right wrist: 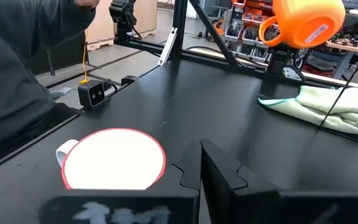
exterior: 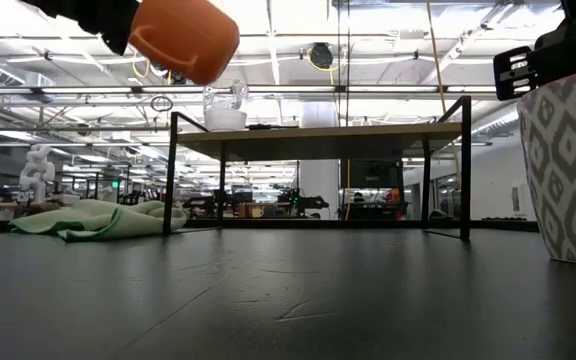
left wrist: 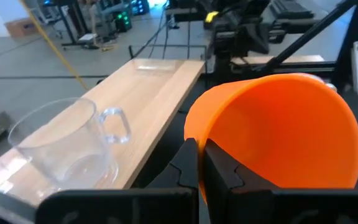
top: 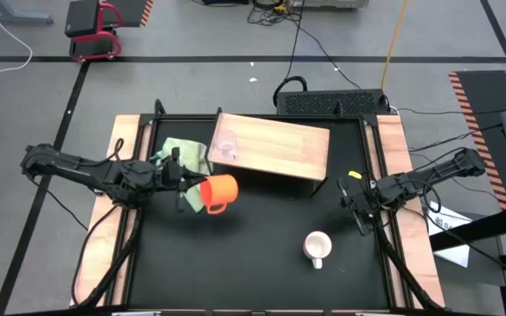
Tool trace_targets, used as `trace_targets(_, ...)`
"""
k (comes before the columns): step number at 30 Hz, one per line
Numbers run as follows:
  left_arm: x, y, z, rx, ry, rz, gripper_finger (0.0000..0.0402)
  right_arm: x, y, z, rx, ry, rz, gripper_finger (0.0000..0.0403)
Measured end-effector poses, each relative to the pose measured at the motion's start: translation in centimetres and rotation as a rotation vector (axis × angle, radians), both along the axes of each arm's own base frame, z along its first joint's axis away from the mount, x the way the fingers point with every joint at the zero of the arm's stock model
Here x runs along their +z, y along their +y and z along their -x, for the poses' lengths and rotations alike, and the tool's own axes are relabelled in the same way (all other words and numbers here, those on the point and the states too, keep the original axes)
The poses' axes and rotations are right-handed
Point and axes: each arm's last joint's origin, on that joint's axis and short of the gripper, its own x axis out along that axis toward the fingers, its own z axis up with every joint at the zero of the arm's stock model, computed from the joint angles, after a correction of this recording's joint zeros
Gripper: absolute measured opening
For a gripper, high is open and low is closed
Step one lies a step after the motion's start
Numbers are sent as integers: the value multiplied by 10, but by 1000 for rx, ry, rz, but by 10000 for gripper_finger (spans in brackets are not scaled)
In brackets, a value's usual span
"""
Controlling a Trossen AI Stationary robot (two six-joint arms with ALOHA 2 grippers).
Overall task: Stack small to large cups/mugs on shelf
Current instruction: Put the orange mug on the shelf
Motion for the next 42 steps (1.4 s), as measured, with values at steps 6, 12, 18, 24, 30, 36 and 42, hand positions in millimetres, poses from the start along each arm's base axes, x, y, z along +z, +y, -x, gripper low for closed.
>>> trace_targets(6,11,-1,-5,10,-129,30,3,0,0,0,0,-1,1,0)
trace_targets(12,42,6,-5,41,-252,48,3,0,0,0,0,-1,1,0)
trace_targets(18,74,17,-16,69,-207,61,3,0,0,0,0,0,0,0)
trace_targets(24,100,33,-35,143,-94,29,3,0,0,0,0,-5,1,0)
trace_targets(30,129,51,-53,164,-41,40,3,0,0,0,0,-1,0,0)
trace_targets(36,156,77,-66,179,54,89,3,0,0,0,-1,0,-3,0)
trace_targets(42,174,97,-86,161,124,114,3,0,0,0,-1,1,-3,0)
